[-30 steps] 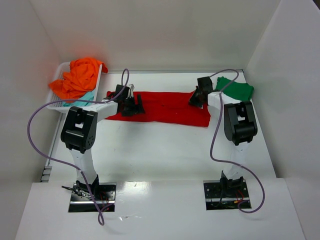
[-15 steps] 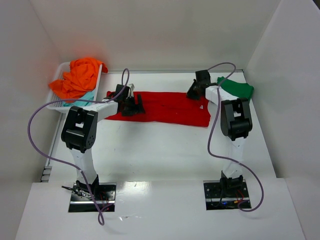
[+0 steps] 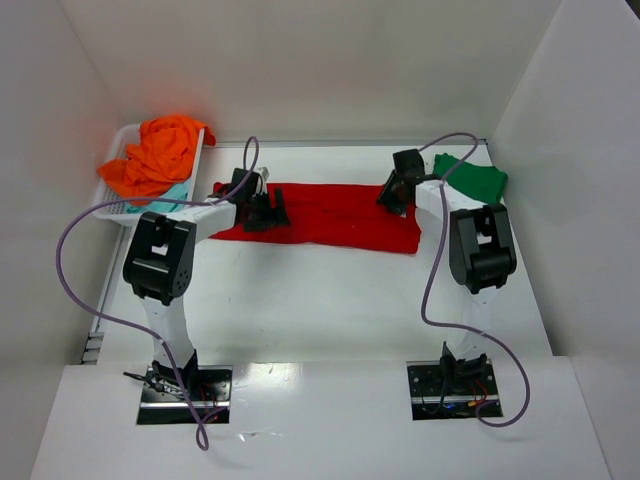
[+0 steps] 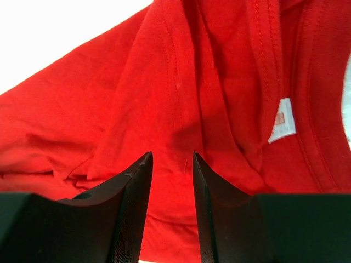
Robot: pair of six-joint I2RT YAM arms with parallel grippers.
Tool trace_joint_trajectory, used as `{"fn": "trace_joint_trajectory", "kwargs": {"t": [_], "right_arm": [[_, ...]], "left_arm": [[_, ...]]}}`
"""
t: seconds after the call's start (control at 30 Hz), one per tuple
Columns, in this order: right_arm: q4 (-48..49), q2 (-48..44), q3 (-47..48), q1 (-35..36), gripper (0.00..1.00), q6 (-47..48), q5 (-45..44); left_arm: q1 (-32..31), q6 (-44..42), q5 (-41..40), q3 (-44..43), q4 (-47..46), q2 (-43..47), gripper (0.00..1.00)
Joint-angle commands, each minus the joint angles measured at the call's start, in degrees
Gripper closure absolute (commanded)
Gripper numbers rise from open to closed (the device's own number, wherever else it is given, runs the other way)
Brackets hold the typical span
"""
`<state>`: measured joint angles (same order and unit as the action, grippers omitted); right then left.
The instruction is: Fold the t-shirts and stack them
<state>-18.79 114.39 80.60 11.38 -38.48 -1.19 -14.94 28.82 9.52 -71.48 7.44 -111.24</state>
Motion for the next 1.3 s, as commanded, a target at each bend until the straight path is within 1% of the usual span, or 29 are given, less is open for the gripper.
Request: {"fn": "trace_joint_trajectory", "kwargs": {"t": [0.0,0.17,0.2,0.43,0.47,0.57,0.6,0.67,0.77,0.83,0.9,0.93,1.03,1.27], "right_arm": [[1.1,-4.3,-1.7,0.6,0.59,0.2,-2.0],[1.7,-3.7,-3.3,0.6,0.59,-0.4,-2.0],[2.3,-3.7,-3.3,0.6,0.59,-0.4,-2.0],[2.3,-1.3,-3.3,0.6,0.59,-0.4,-1.4],[2.3,-1.3,-4.0,0.6,0.59,-0.4,-1.4],[2.3,-1.3,-4.0,0.6,0.64,-0.4,-1.4],[2.8,-0.6,-4.0,0.6,0.67,-0.4,-1.4],[2.8,-0.6,-4.0,0.6,0.69,-0.4,-0.9],[2.8,0.6,-3.4,0.6,0.76,-0.4,-0.9],[2.8,1.3,-3.4,0.6,0.77,-0.4,-0.3],[2.8,1.3,-2.8,0.6,0.83,-0.4,-0.3],[2.8,1.9,-2.8,0.6,0.90,0.2,-0.3],[2.8,1.9,-1.8,0.6,1.00,0.2,-0.3],[1.6,0.7,2.1,0.6,1.00,0.7,-1.5]], "left_arm": [[-0.3,0.7,-1.1,-0.8,1.1,-2.9,0.10],[-0.3,0.7,-1.8,-1.3,2.3,-4.0,0.10],[-0.3,0.7,-2.4,-1.3,2.8,-4.0,0.11],[-0.3,0.7,-2.9,-1.8,3.4,-4.5,0.11],[-0.3,0.7,-2.9,-1.8,3.4,-4.5,0.12],[-0.3,0.7,-2.9,-1.8,3.4,-4.5,0.12],[-0.3,0.7,-2.4,-1.8,3.4,-4.5,0.12],[-0.3,0.7,-2.4,-1.8,3.4,-4.5,0.12],[-0.3,0.7,-2.4,-1.8,3.9,-5.0,0.12],[-0.3,0.7,-2.4,-1.8,3.9,-5.0,0.12],[-0.3,0.7,-2.4,-1.8,3.9,-5.0,0.12],[-0.3,0.7,-2.4,-1.8,3.9,-5.0,0.12],[-0.3,0.7,-2.4,-1.8,3.9,-5.0,0.14],[-0.3,0.7,-2.4,-1.8,4.4,-5.0,0.15]]}}
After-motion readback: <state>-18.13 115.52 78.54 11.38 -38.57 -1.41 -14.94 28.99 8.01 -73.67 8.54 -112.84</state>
